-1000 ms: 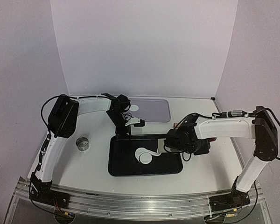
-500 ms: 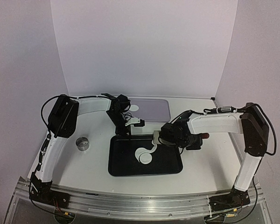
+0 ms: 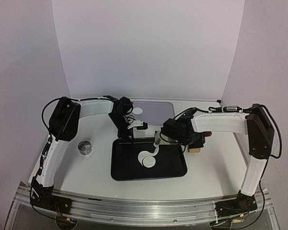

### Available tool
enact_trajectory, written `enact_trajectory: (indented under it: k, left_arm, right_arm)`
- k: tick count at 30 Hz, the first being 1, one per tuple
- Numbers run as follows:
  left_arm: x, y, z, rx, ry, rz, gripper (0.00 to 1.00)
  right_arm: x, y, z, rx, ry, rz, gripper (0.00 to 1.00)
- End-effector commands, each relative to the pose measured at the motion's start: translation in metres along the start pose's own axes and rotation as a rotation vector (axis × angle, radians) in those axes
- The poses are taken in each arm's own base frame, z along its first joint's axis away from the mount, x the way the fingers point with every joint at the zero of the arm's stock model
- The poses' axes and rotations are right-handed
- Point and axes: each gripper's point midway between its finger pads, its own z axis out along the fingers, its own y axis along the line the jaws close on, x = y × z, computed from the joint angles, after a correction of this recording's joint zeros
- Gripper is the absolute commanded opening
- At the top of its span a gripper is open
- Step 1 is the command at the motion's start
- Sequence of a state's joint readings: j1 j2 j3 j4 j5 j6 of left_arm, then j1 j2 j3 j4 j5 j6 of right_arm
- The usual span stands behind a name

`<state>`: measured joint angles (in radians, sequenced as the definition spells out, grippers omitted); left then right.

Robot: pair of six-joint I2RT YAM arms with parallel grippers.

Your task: Roll out the dumpling wrappers from the dough

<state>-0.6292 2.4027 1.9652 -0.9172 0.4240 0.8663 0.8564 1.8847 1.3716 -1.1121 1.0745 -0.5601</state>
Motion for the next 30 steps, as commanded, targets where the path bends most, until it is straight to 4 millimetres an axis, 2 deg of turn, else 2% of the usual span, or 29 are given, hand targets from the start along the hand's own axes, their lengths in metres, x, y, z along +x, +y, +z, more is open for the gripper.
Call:
enact_trajectory:
  k: [1, 4, 7, 11, 14, 18, 30]
  left_arm:
    - [-0.001, 0.017, 0.004, -0.094, 0.05, 0.131, 0.0]
    - [-0.001, 0.018, 0.004, -0.096, 0.048, 0.132, 0.0]
    - [-0.002, 0.019, 0.005, -0.098, 0.048, 0.13, 0.0]
    - [-0.002, 0.02, 0.005, -0.104, 0.05, 0.135, 0.0]
    - [-0.004, 0.022, 0.005, -0.11, 0.048, 0.142, 0.0]
    - [-0.006, 0.025, 0.008, -0.111, 0.046, 0.148, 0.0]
    - [-0.004, 0.023, 0.015, -0.097, 0.054, 0.155, 0.0]
  right_arm:
    - [0.009, -0.046, -0.019, 0.103, -0.049, 0.156, 0.0]
    - [0.019, -0.049, -0.021, 0.127, -0.039, 0.145, 0.0]
    - [0.029, -0.043, -0.021, 0.124, -0.036, 0.124, 0.0]
    - [0.05, -0.022, -0.022, 0.065, -0.024, 0.075, 0.0]
    - [0.061, 0.006, -0.028, -0.02, -0.059, 0.01, 0.0]
    - [0.065, 0.035, -0.03, -0.05, -0.056, -0.072, 0.0]
    - [0.051, 0.052, -0.03, -0.107, -0.036, -0.051, 0.0]
